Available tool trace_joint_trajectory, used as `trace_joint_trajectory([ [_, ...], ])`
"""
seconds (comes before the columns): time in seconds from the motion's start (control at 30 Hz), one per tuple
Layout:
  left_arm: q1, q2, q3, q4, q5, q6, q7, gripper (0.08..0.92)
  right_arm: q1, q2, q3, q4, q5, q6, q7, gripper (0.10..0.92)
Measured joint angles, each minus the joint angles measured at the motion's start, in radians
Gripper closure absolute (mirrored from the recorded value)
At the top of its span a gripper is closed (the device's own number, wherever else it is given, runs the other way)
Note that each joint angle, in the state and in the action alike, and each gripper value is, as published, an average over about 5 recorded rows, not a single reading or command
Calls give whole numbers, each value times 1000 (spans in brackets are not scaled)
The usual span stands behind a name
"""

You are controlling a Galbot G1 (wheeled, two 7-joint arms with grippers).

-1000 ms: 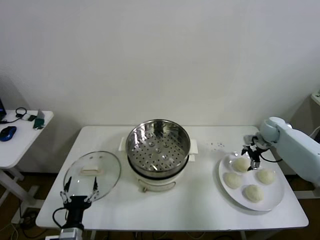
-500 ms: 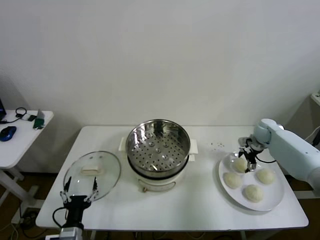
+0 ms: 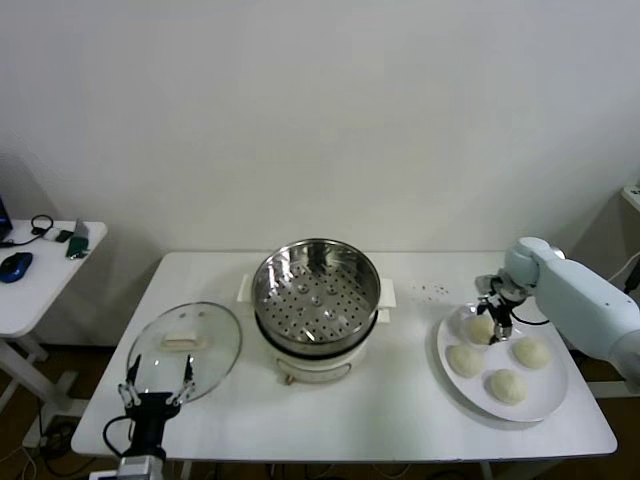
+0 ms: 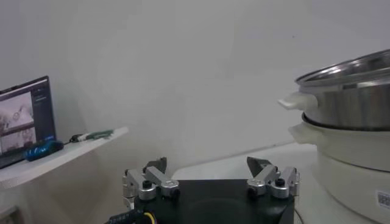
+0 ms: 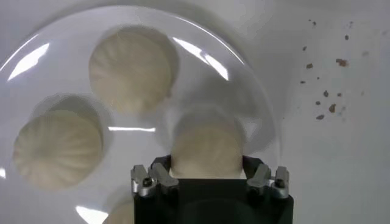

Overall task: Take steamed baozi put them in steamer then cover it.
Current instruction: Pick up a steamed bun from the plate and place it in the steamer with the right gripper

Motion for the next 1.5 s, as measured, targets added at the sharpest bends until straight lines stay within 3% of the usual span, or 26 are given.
trace_joint_trajectory([
  [0.4, 16, 0, -3, -12, -4, -6, -1, 177, 217, 19, -189, 74, 91, 66, -17, 288],
  [0.77, 22, -1, 8, -18, -6, -7, -1, 177, 514, 125, -418, 219, 153, 166, -33, 287],
  [1.13, 36, 11, 8, -29, -18, -9, 3, 177, 614, 286, -480, 356, 67, 273, -14, 287],
  [1.5, 56, 23, 1, -45, -31, -16, 5, 177, 567, 460, -469, 351, -79, 363, 12, 279],
])
